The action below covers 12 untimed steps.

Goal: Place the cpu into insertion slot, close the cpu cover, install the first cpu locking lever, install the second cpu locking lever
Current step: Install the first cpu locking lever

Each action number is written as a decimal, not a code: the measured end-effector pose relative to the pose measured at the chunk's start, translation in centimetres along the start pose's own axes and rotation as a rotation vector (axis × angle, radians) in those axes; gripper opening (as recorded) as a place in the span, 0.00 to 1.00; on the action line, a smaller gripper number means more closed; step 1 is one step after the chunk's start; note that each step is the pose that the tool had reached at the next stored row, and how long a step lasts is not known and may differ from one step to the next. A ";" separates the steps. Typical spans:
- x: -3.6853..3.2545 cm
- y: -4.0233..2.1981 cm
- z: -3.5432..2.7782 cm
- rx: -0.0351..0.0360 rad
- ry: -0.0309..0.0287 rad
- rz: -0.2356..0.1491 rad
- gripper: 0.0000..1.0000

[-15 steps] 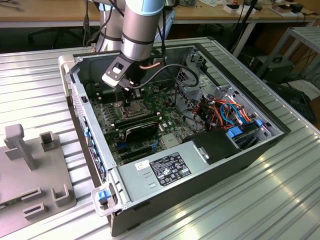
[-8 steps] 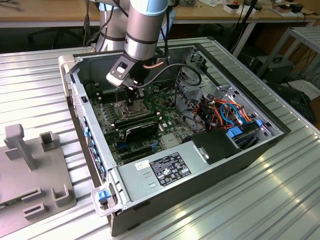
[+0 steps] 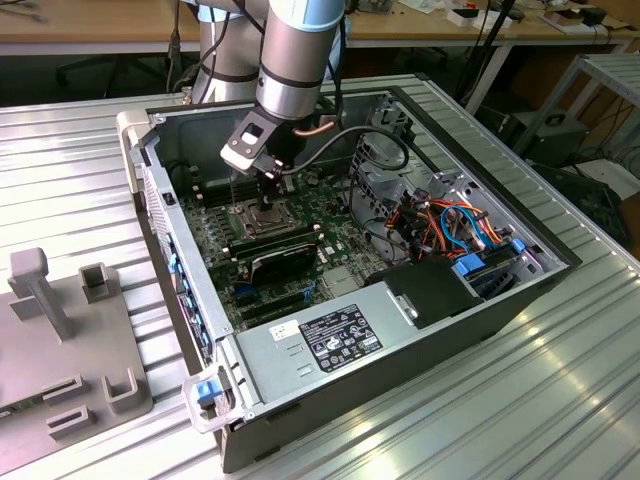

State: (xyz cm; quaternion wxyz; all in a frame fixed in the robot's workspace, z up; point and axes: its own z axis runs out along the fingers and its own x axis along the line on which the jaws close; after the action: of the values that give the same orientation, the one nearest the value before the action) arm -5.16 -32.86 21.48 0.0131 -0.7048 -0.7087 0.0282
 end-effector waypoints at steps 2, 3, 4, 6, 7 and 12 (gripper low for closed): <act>0.00 0.00 0.00 0.0000 0.0000 0.000 0.11; 0.00 0.01 0.00 0.0000 0.0000 0.000 0.11; 0.00 0.01 0.00 0.0000 0.0000 0.000 0.11; 0.01 0.00 -0.08 0.0001 -0.0001 0.000 0.11; 0.00 0.00 -0.16 0.0001 0.0000 0.000 0.11; 0.01 -0.13 -0.17 0.0001 0.0000 0.000 0.11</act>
State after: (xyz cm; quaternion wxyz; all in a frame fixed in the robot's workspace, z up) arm -5.28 -32.85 21.65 0.0132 -0.7047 -0.7088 0.0283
